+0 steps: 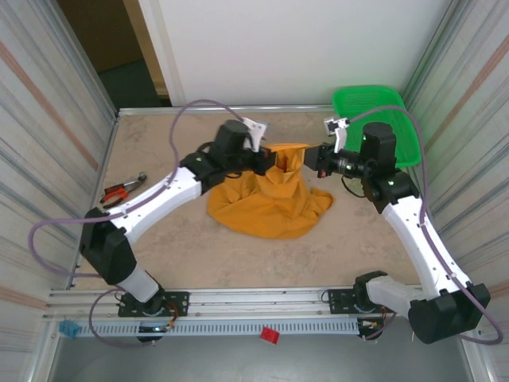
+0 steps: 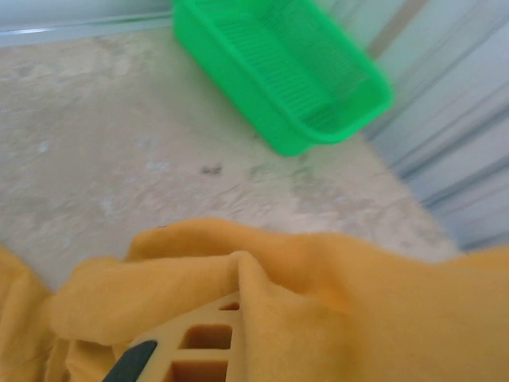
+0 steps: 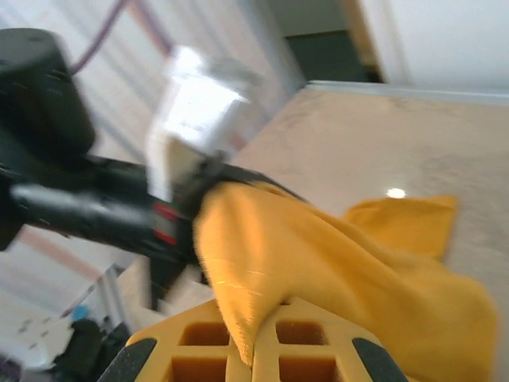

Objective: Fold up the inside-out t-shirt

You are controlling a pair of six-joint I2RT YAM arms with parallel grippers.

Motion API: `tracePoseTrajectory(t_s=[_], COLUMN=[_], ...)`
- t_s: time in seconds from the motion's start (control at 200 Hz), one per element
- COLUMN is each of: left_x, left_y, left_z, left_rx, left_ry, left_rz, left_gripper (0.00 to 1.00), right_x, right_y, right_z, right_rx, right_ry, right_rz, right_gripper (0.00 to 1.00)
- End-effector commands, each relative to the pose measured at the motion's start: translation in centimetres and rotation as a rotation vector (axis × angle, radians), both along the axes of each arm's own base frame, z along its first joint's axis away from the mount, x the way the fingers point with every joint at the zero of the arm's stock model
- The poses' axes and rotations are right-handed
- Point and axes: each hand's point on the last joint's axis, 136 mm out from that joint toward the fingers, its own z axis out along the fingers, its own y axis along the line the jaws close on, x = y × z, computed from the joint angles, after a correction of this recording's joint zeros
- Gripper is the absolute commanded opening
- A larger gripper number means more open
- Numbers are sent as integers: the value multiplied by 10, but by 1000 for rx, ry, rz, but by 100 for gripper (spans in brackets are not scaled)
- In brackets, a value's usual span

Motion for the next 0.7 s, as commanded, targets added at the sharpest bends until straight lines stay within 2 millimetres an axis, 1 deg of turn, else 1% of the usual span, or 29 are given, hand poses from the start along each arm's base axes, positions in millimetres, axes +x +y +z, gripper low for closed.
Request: tracePoseTrajectory(t_s=[0.0, 0.045, 0.13, 0.2, 0.266, 0.286, 0.311, 0.371, 0.431, 0.516, 0.611, 0.636, 0.696], left_x=[-38, -50, -69, -78, -80, -80, -80, -77, -71, -62, -57, -56, -54], left_y=[10, 12, 11, 9, 8, 8, 7, 6, 6, 7, 9, 9, 10], left_z=[78, 92, 109, 118, 124, 125, 127, 129, 129, 128, 129, 129, 130], left_rx=[-330, -391, -456, -493, -520, -528, -539, -548, -551, -551, -548, -549, -551], left_ry=[-47, -46, -59, -47, -49, -50, -55, -46, -35, -23, -33, -35, -43], left_rz=[-313, -398, -522, -594, -627, -628, -631, -625, -593, -529, -487, -478, -461], left_gripper=[0, 0, 0, 0, 0, 0, 0, 0, 2, 4, 0, 0, 0], right_x=[28, 38, 57, 68, 74, 75, 74, 70, 61, 39, 17, 12, 4], right_y=[-18, -18, -17, -14, -10, -9, -8, -11, -19, -30, -33, -32, -27], right_z=[-16, -28, -48, -61, -66, -67, -67, -62, -52, -35, -15, -8, 0], right_rx=[-13, -21, -23, -28, -39, -43, -49, -57, -63, -63, -22, -3, 30], right_ry=[43, 77, 140, 181, 206, 215, 223, 223, 201, 167, 126, 114, 105], right_rz=[-130, -148, -184, -206, -206, -208, -206, -213, -246, -279, -282, -271, -247], right_gripper=[0, 0, 0, 0, 0, 5, 13, 32, 45, 49, 52, 56, 65])
